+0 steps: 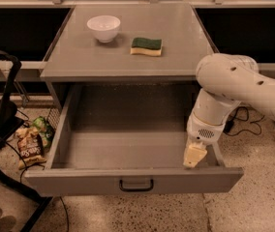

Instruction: Open top drawer

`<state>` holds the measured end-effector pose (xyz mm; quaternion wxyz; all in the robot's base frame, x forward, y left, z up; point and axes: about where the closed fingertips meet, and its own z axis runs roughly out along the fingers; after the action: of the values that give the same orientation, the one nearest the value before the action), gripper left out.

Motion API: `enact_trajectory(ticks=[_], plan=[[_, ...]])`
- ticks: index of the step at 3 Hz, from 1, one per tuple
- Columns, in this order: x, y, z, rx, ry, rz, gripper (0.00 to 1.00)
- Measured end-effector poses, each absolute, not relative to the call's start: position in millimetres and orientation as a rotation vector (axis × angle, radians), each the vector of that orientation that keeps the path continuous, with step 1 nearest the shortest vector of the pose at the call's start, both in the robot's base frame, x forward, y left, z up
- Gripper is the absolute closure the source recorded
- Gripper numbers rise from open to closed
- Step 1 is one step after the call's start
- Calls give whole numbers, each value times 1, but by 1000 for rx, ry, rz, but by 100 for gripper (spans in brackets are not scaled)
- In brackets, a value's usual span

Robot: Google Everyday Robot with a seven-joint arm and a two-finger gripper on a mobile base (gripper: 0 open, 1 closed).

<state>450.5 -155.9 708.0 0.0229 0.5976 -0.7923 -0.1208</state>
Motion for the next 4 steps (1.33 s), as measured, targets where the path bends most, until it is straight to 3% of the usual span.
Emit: enact_trajectory(ticks=[1, 2, 3, 4], plan=[[451, -156, 708, 1851, -2454, -374, 3], [451, -156, 708, 1851, -2454, -374, 0], [451, -156, 708, 1851, -2454, -374, 0], [450, -156, 708, 1850, -2454, -374, 18]])
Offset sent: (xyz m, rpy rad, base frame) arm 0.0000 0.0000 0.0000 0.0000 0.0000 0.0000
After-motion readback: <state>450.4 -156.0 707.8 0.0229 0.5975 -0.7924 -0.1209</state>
